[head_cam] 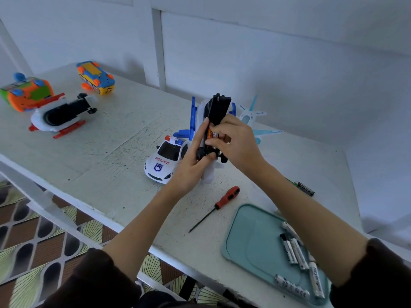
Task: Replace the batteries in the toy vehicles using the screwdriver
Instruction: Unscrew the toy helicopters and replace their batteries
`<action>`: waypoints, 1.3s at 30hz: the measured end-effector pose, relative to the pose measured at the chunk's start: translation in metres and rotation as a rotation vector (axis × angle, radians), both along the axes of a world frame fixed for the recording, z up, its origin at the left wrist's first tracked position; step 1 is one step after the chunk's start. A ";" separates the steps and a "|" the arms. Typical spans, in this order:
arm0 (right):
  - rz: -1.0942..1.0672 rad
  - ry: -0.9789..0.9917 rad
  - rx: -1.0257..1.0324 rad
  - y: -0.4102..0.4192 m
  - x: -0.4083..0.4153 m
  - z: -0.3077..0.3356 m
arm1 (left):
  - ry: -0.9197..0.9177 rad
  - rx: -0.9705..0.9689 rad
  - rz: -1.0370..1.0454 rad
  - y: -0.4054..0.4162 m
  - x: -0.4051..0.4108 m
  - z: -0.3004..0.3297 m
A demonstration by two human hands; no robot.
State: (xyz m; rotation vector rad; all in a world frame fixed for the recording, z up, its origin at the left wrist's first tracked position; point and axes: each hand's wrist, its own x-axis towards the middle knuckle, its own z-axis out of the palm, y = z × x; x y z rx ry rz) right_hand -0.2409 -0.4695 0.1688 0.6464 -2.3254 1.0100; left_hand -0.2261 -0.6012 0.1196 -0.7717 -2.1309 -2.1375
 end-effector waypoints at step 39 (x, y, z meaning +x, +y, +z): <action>-0.072 0.189 -0.061 0.019 0.036 -0.017 | 0.008 -0.085 0.011 -0.001 0.018 0.009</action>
